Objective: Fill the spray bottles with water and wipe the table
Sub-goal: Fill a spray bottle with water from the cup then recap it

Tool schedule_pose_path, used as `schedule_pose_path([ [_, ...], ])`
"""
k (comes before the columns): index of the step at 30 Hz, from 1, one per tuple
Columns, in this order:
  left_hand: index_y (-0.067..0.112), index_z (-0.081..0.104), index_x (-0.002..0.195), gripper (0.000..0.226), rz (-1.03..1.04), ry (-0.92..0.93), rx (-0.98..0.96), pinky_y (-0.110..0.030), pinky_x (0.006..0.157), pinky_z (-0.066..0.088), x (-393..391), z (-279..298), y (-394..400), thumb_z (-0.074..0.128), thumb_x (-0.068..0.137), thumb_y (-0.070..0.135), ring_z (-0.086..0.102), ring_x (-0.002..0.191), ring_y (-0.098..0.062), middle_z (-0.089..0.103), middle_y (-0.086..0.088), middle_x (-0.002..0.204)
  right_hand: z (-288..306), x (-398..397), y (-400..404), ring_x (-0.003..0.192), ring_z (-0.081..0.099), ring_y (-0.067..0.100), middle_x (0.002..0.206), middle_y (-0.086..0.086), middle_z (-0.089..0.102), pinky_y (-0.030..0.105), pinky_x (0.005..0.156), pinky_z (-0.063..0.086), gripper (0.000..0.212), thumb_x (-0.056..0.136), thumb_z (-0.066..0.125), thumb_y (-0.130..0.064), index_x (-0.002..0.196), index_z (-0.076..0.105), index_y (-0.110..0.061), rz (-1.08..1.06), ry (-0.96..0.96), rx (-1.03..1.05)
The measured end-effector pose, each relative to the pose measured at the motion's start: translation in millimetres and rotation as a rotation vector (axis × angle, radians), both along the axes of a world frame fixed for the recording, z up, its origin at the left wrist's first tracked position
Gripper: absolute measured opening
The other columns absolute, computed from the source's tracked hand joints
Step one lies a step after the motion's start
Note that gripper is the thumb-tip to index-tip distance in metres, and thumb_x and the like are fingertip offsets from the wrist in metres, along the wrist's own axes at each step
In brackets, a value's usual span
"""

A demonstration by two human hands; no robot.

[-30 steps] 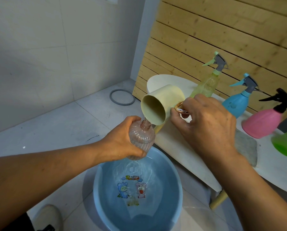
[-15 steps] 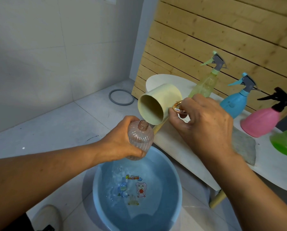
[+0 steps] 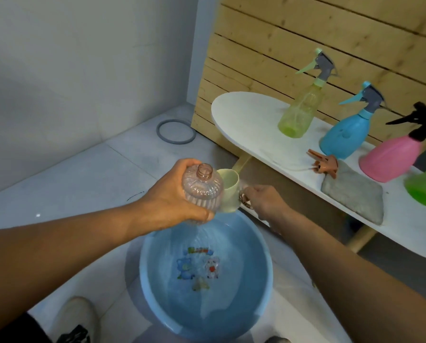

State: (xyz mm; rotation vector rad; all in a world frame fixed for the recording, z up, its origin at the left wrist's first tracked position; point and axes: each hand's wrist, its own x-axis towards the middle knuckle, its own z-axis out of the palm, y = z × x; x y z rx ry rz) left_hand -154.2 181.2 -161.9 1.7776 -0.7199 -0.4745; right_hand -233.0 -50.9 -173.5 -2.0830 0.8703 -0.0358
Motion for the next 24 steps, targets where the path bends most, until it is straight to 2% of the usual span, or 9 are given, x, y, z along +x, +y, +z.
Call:
schedule_pose_path([
  [3,0.039,0.047,0.128,0.097,0.007,0.008,-0.001,-0.012,0.073,0.054,-3,0,-3,0.101,0.053,0.011,0.066,0.1,0.005,0.065,0.022,0.108,-42,2,-2,0.058,0.043,0.019,0.066,0.003,0.051,0.029,0.056,0.034,0.032,0.097,0.052,-0.026,0.067,0.058,-0.013,0.109,0.176,-0.056],
  [7,0.035,0.046,0.133,0.101,0.005,0.007,0.013,-0.013,0.075,0.055,-8,0,-6,0.102,0.052,0.012,0.066,0.1,0.004,0.065,0.015,0.113,-92,-6,-5,0.08,0.058,0.028,0.086,0.011,0.061,0.032,0.071,0.042,0.032,0.103,0.046,-0.03,0.075,0.054,-0.015,0.267,0.328,-0.267],
  [10,0.04,0.045,0.132,0.104,0.004,0.004,0.043,-0.012,0.076,0.054,-12,0,-6,0.103,0.049,0.018,0.066,0.1,0.004,0.065,0.021,0.111,-124,-15,-6,0.099,0.063,0.031,0.106,0.007,0.067,0.033,0.077,0.045,0.029,0.104,0.039,-0.036,0.091,0.061,-0.022,0.358,0.375,-0.44],
  [13,0.044,0.044,0.132,0.106,0.015,0.008,0.07,-0.01,0.074,0.053,-13,-4,-7,0.103,0.048,0.021,0.065,0.1,0.005,0.064,0.021,0.111,-153,-19,-7,0.109,0.062,0.031,0.115,0.006,0.063,0.039,0.089,0.051,0.032,0.104,0.039,-0.036,0.12,0.067,-0.031,0.429,0.401,-0.504],
  [15,0.046,0.043,0.13,0.106,0.018,0.012,0.069,-0.01,0.073,0.053,-13,-4,-7,0.104,0.048,0.02,0.066,0.098,0.006,0.064,0.026,0.109,-162,-22,-7,0.112,0.062,0.031,0.118,0.006,0.061,0.04,0.091,0.051,0.032,0.103,0.042,-0.029,0.127,0.063,-0.033,0.482,0.423,-0.586],
  [18,0.045,0.044,0.13,0.106,0.023,0.024,0.076,-0.01,0.073,0.054,-8,-7,-7,0.104,0.047,0.02,0.065,0.1,0.007,0.063,0.028,0.109,-176,-22,-8,0.112,0.063,0.031,0.12,0.007,0.063,0.04,0.089,0.052,0.03,0.103,0.046,-0.025,0.128,0.063,-0.031,0.552,0.451,-0.696],
  [21,0.044,0.046,0.128,0.102,0.021,0.031,0.064,-0.011,0.074,0.054,-3,-8,-5,0.104,0.048,0.018,0.067,0.102,0.004,0.064,0.027,0.112,-182,-20,-5,0.116,0.063,0.031,0.125,0.007,0.063,0.041,0.092,0.053,0.03,0.105,0.047,-0.027,0.129,0.064,-0.028,0.588,0.49,-0.731],
  [24,0.042,0.049,0.125,0.099,0.039,0.036,0.039,-0.012,0.073,0.054,1,-11,-4,0.104,0.048,0.013,0.069,0.1,0.001,0.066,0.025,0.111,-188,-20,1,0.12,0.059,0.029,0.128,0.008,0.06,0.042,0.095,0.052,0.03,0.104,0.048,-0.02,0.129,0.064,-0.022,0.632,0.541,-0.743],
])
